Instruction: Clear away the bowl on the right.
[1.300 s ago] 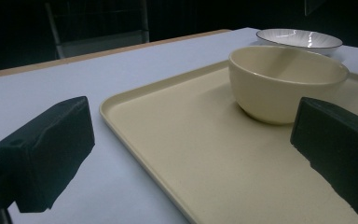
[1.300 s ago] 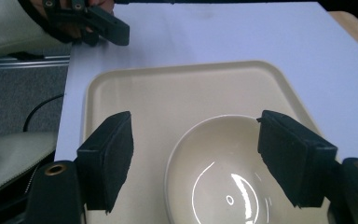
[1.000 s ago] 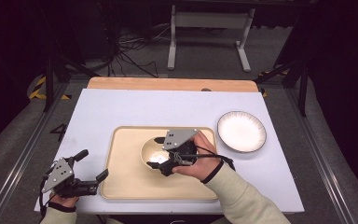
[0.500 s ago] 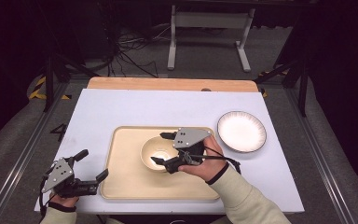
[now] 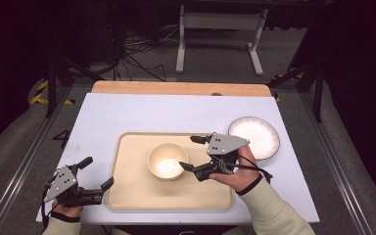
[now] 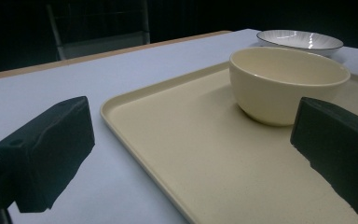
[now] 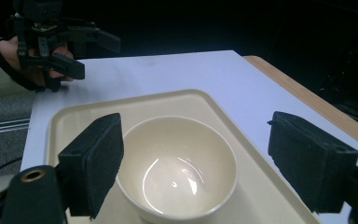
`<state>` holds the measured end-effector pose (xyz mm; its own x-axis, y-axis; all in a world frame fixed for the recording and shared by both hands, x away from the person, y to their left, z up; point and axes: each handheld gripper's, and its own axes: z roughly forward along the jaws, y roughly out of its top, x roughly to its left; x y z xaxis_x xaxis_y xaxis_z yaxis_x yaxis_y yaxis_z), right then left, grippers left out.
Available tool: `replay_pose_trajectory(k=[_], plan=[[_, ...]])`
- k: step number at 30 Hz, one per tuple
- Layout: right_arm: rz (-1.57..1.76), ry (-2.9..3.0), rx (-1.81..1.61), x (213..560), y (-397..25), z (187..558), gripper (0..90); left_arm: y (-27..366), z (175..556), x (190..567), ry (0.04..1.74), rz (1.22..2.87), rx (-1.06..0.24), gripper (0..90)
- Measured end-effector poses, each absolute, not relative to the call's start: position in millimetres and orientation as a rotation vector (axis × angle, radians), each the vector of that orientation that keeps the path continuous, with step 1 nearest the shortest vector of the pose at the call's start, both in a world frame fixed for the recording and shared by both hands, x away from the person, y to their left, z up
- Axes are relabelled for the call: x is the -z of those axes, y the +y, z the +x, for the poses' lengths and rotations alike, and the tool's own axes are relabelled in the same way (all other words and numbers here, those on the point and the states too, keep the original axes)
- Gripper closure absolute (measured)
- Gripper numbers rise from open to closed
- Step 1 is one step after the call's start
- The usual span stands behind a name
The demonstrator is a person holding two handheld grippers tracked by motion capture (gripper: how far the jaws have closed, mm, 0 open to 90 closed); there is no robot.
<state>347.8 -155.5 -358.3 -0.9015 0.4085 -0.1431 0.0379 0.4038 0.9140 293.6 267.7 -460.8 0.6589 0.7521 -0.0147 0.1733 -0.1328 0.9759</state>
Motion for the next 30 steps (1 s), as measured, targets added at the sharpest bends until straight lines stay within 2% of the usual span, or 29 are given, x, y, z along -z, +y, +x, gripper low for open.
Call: replay_pose_trajectory(k=[30], plan=[[0.552,2.111,-1.587,369.3,-238.3,336.8,17.9,268.4,293.6,460.0,0.755,1.66,-0.597,0.2]])
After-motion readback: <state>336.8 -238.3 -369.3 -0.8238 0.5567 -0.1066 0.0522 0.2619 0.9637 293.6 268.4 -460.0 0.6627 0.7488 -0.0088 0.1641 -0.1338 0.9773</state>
